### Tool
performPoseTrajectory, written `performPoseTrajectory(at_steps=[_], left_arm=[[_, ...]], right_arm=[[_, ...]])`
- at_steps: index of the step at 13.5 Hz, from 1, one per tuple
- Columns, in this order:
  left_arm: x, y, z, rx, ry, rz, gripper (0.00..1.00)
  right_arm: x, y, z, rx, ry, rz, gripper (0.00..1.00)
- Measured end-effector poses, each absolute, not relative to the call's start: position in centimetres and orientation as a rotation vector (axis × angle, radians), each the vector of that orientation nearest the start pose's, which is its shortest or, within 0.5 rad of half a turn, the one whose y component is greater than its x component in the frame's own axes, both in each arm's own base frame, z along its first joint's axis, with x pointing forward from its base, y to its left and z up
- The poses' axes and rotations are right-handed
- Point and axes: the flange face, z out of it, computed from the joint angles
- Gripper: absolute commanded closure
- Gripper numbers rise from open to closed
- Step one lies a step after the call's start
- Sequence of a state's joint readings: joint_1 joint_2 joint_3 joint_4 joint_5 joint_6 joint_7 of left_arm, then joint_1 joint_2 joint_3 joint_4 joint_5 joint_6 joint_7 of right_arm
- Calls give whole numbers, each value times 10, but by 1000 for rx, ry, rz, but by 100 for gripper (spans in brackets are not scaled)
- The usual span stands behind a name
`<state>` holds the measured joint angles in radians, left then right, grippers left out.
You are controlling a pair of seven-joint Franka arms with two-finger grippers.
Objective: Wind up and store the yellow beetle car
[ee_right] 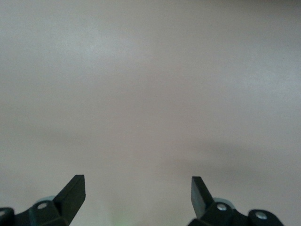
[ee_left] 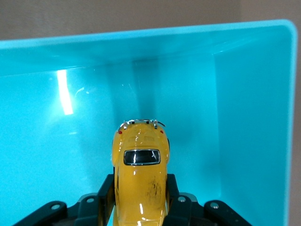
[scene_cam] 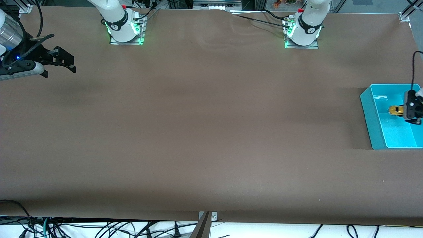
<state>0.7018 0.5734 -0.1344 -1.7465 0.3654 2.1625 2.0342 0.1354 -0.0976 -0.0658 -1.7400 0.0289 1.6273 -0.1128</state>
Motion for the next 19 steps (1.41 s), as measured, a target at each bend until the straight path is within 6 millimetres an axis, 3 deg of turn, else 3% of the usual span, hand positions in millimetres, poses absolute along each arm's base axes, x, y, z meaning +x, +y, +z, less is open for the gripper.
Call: performPoseTrajectory(at_steps=[2, 3, 4, 5, 10, 12, 16, 19], left_arm=[[533, 373, 213, -2142, 2379, 362, 86], [531, 375, 206, -2148, 2379, 357, 76], [529, 376, 204, -2153, 2378, 355, 44], [528, 378, 203, -2156, 2376, 355, 0], [531, 378, 212, -2072, 2458, 346, 0], [535, 377, 229, -2074, 2450, 343, 0], [543, 373, 306, -2153, 2392, 309, 0], [569, 337, 370, -2243, 2340, 335, 0]], right_arm=[[525, 38, 602, -3093, -281, 22, 0], [525, 38, 602, -3093, -281, 22, 0], [525, 38, 602, -3093, -282, 22, 0], [525, 38, 602, -3093, -282, 22, 0], [525, 38, 602, -3093, -282, 22, 0], [525, 38, 602, -3093, -283, 22, 0], [526, 38, 602, -3093, -286, 23, 0], [526, 38, 602, -3093, -287, 23, 0]])
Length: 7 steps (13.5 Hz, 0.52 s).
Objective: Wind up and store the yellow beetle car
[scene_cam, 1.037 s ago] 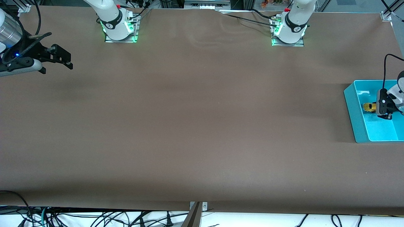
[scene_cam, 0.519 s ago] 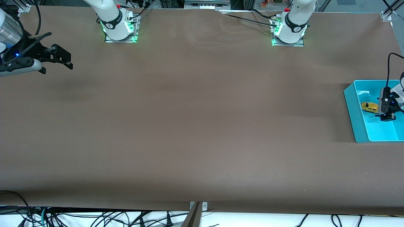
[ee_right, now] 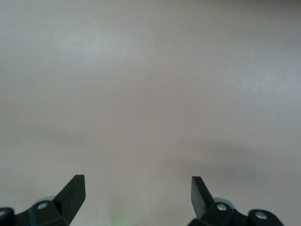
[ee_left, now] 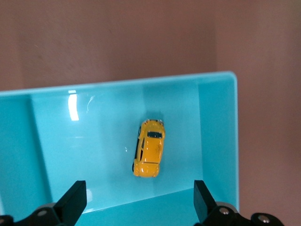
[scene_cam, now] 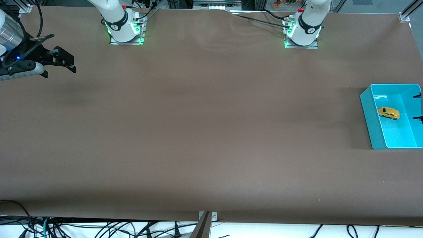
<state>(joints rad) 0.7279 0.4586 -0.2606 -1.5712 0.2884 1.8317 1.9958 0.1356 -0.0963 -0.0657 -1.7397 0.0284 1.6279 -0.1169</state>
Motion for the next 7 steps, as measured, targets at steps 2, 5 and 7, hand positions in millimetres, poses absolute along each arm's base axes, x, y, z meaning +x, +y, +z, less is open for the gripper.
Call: performPoseTrajectory(at_steps=[2, 5, 7], left_arm=[[583, 313, 400, -2333, 2271, 347, 0], [599, 269, 432, -2480, 2148, 367, 0], [612, 227, 457, -2547, 2079, 363, 0]], right_arm=[[526, 38, 602, -3093, -287, 23, 0], [526, 38, 601, -3093, -287, 23, 0], [526, 38, 602, -3093, -287, 23, 0]])
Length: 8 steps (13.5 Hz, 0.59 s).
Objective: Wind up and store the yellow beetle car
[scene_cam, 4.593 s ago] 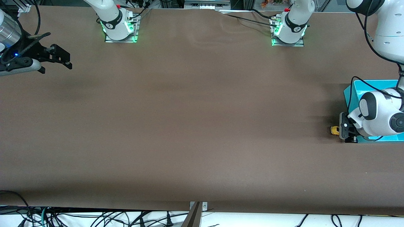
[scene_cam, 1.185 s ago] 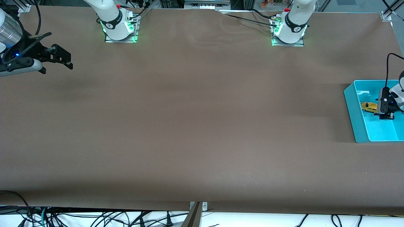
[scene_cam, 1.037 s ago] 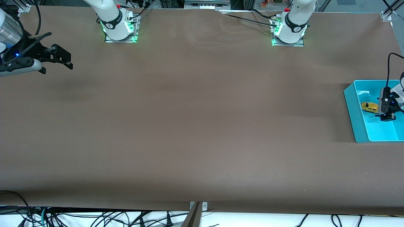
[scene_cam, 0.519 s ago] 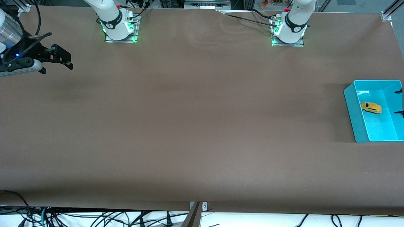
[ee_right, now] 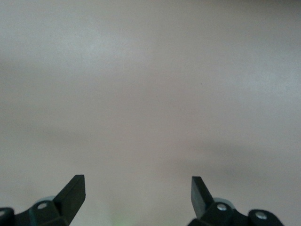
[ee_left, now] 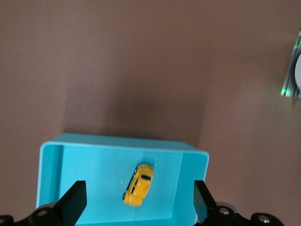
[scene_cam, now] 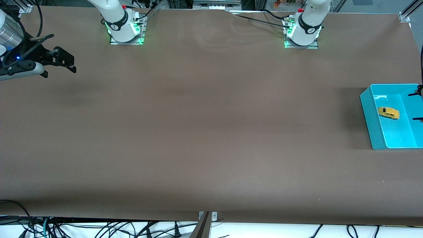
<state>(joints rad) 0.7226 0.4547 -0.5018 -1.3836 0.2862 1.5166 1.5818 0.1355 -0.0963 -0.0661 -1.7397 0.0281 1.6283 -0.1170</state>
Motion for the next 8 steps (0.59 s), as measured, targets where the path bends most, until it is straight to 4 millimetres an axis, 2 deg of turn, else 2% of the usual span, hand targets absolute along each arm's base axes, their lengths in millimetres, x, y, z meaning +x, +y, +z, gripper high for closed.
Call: performPoseTrajectory(at_steps=[4, 6, 8], left_arm=[[625, 141, 486, -2671, 1946, 373, 0], [627, 110, 511, -2732, 1842, 360, 0], [628, 70, 533, -2779, 1712, 356, 0]], right_arm=[[526, 37, 602, -3106, -290, 22, 0], [526, 36, 602, -3108, -297, 22, 0], [526, 36, 602, -3109, -302, 21, 0]])
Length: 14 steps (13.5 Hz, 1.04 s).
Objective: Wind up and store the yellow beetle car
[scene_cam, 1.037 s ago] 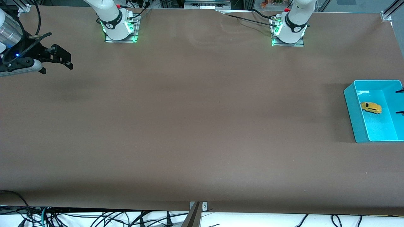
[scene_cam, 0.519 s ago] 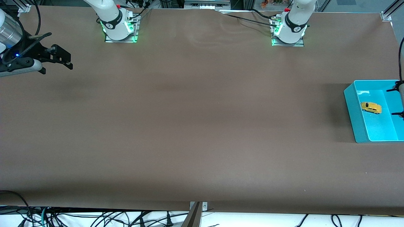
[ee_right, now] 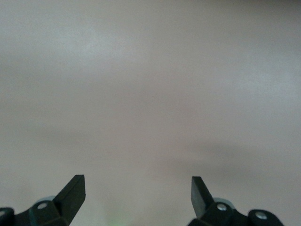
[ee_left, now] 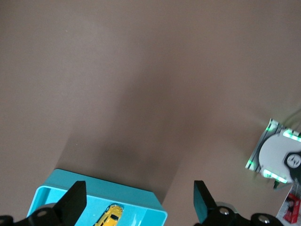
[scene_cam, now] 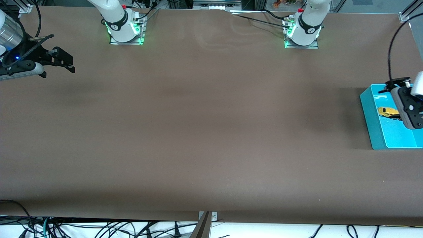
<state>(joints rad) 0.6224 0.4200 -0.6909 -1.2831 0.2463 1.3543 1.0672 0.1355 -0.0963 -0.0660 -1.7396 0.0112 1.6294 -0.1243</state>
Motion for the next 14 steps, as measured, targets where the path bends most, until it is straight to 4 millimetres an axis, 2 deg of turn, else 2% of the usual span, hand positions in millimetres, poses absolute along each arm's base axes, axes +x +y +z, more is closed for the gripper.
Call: performPoseTrajectory(at_steps=[3, 6, 9, 10, 11, 14], left_arm=[[616, 18, 551, -2928, 1477, 368, 0], [594, -13, 565, -3094, 1062, 373, 0], [570, -52, 582, -3139, 555, 217, 0], [561, -58, 586, -3145, 421, 171, 0], [556, -54, 590, -3151, 329, 129, 0], [554, -23, 587, -3161, 197, 69, 0]], right_arm=[[526, 36, 602, -3109, -305, 21, 0], [526, 37, 602, -3109, -309, 21, 0], [526, 37, 602, -3109, -310, 21, 0], [526, 37, 602, -3109, -310, 21, 0], [526, 37, 602, -3109, -311, 21, 0], [526, 37, 602, -3109, -312, 21, 0]])
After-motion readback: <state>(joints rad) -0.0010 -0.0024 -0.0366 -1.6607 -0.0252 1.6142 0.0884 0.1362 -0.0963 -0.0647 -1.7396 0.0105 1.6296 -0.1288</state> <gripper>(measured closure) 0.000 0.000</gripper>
